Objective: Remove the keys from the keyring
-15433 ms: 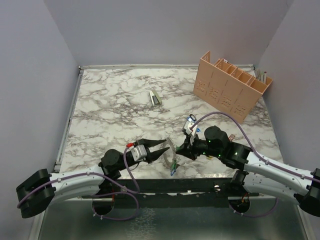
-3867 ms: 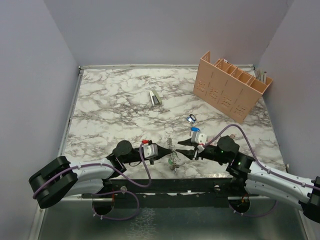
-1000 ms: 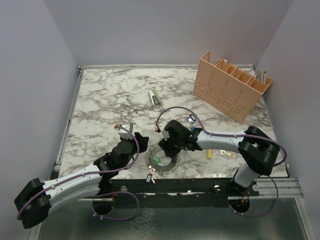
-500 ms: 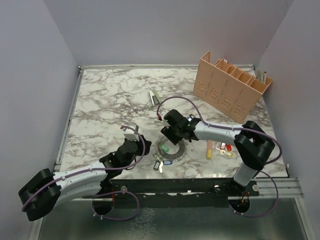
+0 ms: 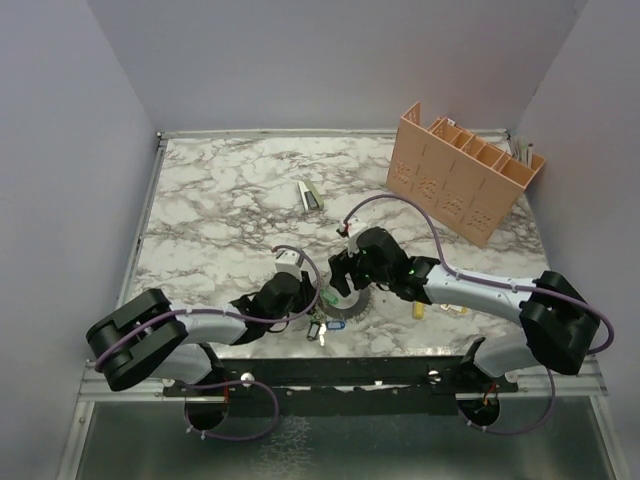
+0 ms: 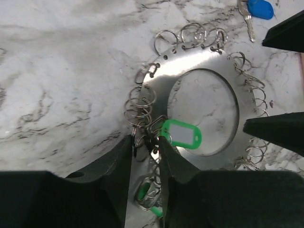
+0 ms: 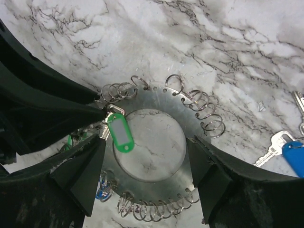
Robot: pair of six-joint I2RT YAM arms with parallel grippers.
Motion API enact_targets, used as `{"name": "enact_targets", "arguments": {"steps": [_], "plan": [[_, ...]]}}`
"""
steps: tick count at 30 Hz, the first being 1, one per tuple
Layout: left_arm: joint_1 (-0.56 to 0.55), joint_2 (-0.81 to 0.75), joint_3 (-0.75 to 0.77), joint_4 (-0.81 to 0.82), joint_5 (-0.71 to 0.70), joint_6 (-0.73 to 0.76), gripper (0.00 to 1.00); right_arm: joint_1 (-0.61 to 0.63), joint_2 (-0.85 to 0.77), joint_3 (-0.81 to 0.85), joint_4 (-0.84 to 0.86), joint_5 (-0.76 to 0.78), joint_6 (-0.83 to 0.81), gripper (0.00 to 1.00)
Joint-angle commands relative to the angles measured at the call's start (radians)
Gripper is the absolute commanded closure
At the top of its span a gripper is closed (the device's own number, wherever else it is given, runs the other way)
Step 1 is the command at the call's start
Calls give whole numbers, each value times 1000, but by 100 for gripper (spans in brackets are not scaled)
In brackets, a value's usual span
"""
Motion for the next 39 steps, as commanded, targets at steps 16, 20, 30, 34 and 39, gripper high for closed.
{"name": "enact_targets", "arguments": {"steps": [16,20,30,34,39], "plan": [[-282,-83,-45,98,-97,-161,57,6,-90,-123,-18,54,307,30],[-280,-165,-84,64,-178,-174,61,6,-126,-128,-99,-10,446,31],[-277,-84,-47,63,-124,-172,75,6,-111,-243,-48,-125,769,39],[-277,-18,-17,82,-98,-163,75,6,-91,-290,2,-122,845,39],[-277,51,-5,118,-82,-170,79,5,-31,-324,110,-146,893,41]]}}
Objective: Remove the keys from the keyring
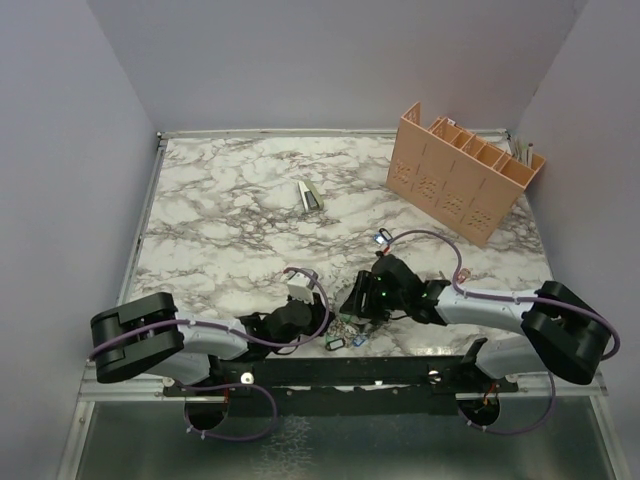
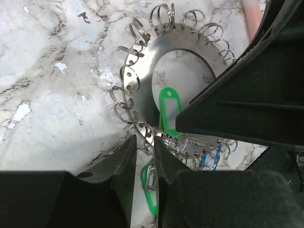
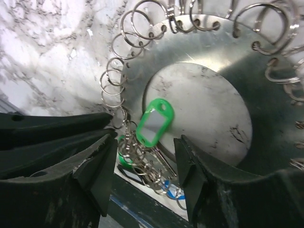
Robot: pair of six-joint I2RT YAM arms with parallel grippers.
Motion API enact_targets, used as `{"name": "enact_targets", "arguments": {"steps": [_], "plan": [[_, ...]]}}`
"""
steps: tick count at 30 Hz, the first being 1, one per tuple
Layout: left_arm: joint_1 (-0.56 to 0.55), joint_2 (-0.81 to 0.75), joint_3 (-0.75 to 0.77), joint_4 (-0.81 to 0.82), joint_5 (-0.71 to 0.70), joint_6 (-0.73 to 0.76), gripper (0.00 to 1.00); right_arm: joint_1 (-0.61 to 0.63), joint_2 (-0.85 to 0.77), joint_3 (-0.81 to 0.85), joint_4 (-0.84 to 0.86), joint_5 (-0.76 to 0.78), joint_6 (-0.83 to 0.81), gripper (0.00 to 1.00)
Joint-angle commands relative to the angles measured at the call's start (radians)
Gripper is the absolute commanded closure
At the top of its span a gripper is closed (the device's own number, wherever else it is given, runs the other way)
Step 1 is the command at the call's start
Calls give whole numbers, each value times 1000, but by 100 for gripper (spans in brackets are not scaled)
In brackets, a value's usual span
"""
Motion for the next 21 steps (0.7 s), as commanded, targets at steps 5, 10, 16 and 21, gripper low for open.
{"name": "enact_targets", "arguments": {"steps": [5,10,16,21], "plan": [[3,96,30,74,53,-7,81,5,112,-64,204,-36,108,45],[3,137,38,99,65,-10,83,5,124,-97,303,-25,112,51],[3,153,34,126,48,-12,83,2,132,-104,346,-25,81,69],[3,148,22,132,30,-13,83,-7,127,-134,408,-41,57,74]]}}
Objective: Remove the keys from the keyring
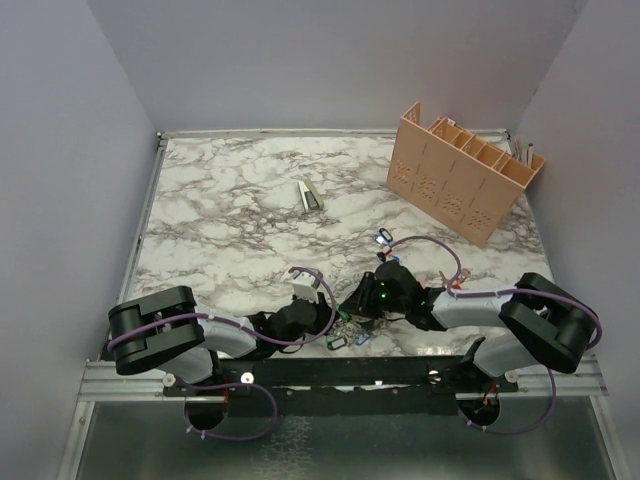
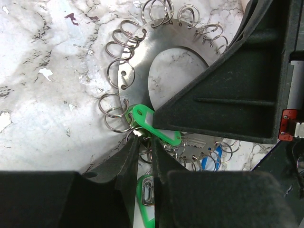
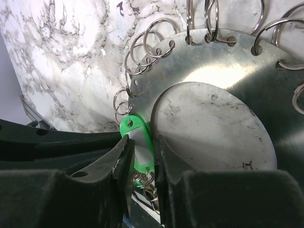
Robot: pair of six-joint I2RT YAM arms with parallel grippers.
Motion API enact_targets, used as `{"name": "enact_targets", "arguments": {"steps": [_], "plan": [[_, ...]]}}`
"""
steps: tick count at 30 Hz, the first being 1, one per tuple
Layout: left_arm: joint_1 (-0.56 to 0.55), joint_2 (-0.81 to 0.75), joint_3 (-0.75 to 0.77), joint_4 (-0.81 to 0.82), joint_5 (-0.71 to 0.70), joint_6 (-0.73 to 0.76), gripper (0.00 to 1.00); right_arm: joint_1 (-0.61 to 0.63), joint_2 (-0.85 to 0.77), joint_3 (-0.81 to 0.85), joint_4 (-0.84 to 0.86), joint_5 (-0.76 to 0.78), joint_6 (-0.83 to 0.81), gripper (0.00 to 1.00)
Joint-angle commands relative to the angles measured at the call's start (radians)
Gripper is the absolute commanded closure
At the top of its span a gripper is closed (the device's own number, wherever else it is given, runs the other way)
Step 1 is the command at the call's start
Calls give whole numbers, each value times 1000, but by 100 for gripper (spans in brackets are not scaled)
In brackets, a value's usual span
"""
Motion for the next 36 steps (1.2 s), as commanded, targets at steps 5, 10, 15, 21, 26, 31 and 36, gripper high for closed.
{"name": "enact_targets", "arguments": {"steps": [5,10,15,21,26,31,36], "plan": [[-1,7,-12,25,-23,-11,81,-1,29,-45,131,-68,-80,60],[0,7,-20,25,-56,-27,81,0,38,-45,134,-103,-129,50],[1,10,-5,26,-68,-25,78,0,55,-48,141,-112,-149,50],[1,-10,-25,26,-119,-35,74,0,50,-57,183,-131,-166,51],[7,-25,-60,26,-170,-67,73,-2,31,-72,217,-140,-180,51],[15,-21,-81,26,-183,-104,74,-13,28,-88,253,-137,-194,51],[23,-18,-83,26,-186,-110,74,-17,47,-68,272,-169,-250,51]]}}
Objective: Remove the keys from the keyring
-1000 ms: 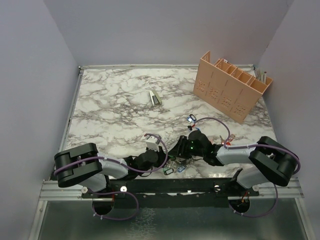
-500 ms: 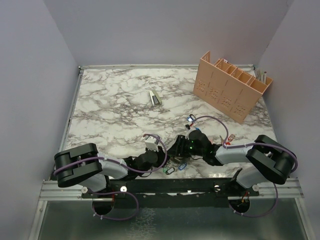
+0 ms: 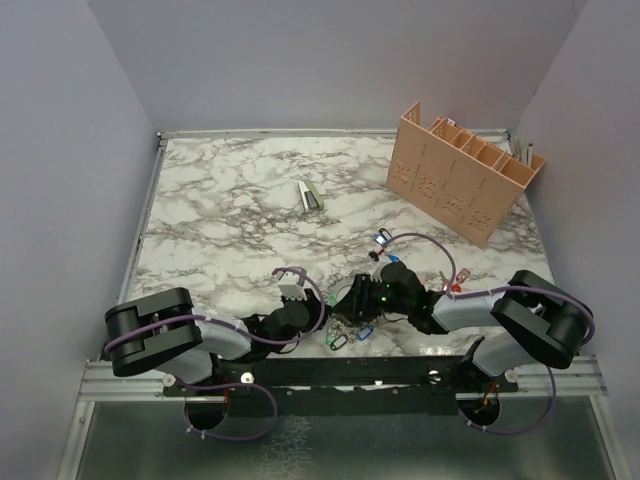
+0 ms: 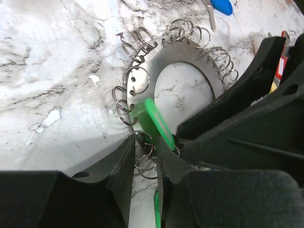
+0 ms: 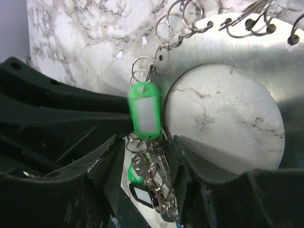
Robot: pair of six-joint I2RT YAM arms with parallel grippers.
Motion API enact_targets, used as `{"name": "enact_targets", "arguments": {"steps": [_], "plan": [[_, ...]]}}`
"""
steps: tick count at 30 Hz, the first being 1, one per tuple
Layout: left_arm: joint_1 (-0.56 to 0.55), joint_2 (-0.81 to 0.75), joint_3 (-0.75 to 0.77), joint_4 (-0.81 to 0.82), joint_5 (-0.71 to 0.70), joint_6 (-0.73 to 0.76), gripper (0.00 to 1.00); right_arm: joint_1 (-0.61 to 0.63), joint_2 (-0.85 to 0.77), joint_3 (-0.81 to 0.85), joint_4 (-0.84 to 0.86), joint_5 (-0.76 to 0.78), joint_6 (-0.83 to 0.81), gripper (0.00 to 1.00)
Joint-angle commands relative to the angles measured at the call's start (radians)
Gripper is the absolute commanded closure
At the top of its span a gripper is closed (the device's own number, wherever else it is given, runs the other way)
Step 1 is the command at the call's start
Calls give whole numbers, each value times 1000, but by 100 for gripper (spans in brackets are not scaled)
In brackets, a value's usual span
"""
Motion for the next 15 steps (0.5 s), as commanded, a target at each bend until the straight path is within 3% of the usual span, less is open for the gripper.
{"name": "enact_targets", "arguments": {"steps": [1,8,11,15], "plan": [[13,3,-23,-26,-58,-19,74,1,20,2,28,-73,-73,51],[15,1,-19,-26,-52,-6,71,0,82,51,21,-76,-115,49],[14,5,-19,-26,-51,-5,70,-1,89,71,-47,-9,-91,49],[15,5,-20,-25,-45,-7,76,-15,83,62,-85,42,-43,49]]}}
